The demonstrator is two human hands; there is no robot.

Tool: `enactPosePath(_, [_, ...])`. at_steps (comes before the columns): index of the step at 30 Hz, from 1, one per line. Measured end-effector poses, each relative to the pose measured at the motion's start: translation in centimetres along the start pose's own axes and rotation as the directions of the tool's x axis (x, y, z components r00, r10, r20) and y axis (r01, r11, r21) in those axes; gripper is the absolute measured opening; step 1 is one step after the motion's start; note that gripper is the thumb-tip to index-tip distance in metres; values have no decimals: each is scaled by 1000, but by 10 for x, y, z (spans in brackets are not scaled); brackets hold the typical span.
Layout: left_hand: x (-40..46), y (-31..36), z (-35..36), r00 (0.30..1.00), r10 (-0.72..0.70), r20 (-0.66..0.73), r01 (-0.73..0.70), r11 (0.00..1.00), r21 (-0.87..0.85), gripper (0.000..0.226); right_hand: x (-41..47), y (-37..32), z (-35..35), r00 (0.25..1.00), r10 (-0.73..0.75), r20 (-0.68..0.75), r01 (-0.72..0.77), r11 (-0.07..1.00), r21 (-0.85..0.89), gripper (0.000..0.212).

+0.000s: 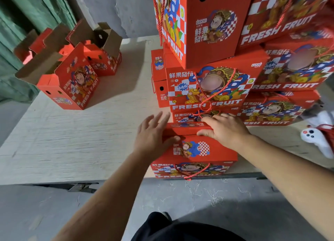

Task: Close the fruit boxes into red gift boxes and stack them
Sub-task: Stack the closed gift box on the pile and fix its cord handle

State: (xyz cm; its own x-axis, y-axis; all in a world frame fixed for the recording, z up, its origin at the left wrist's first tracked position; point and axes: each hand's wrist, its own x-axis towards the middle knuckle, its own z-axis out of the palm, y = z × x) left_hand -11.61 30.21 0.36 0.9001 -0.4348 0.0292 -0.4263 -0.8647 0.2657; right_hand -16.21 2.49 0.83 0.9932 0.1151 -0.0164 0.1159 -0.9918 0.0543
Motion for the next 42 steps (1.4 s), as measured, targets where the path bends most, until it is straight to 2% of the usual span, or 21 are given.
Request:
enactPosePath(1, [10,0,-1,996,34,79,-38,998,43,89,0,-2,0,1000,2,25,-1,1000,-31,96])
enactPosePath(2, [17,0,2,993,58,102,-68,993,95,86,-1,-4,3,998,14,55,-10,998,-59,96])
enactPosePath(5, [13,-2,12,994,91,65,-104,967,232,86,-8,-10,20,996,43,72,-36,995,-93,91])
enactPosePath(7, [6,-2,21,996,70,53,-80,973,217,86,-9,-10,23,995,33,90,-26,997,-71,86])
enactPosePath(11, [6,-2,29,992,38,117,-59,981,187,88,-10,-13,19,992,11,122,-3,998,-70,87])
enactPosePath(15, [23,-7,14,984,149,101,-174,925,336,88,-1,-10,3,979,-67,194,76,996,-41,83])
enactPosePath(17, [27,-7,12,984,139,109,-169,918,359,90,1,-10,-1,977,-47,210,52,998,-19,79])
enactPosePath(25, [9,-9,35,993,73,93,-93,969,231,93,-15,-27,15,985,86,146,-87,996,-3,84])
enactPosePath(27, [8,-9,34,994,63,92,-80,977,196,95,-29,-48,12,996,81,30,-83,994,67,77])
enactPosePath(29, [7,-10,34,995,57,80,-70,980,184,95,-52,-71,23,988,19,-152,3,990,144,65])
enactPosePath(30, [9,-10,31,995,55,80,-70,980,188,95,-61,-77,28,984,8,-180,22,986,165,64])
enactPosePath(34, [26,-10,12,982,117,151,-156,948,279,94,-71,-83,37,993,42,-113,-28,992,123,96])
enactPosePath(36, [35,-9,1,972,160,171,-207,928,311,95,-73,-86,34,995,49,-91,-43,997,64,104])
enactPosePath(39, [41,-6,-8,964,145,222,-208,932,296,104,-71,-93,30,994,103,-20,-101,990,95,105])
enactPosePath(42, [32,0,-1,965,106,239,-179,935,306,102,-69,-100,26,984,175,-33,-171,979,114,100])
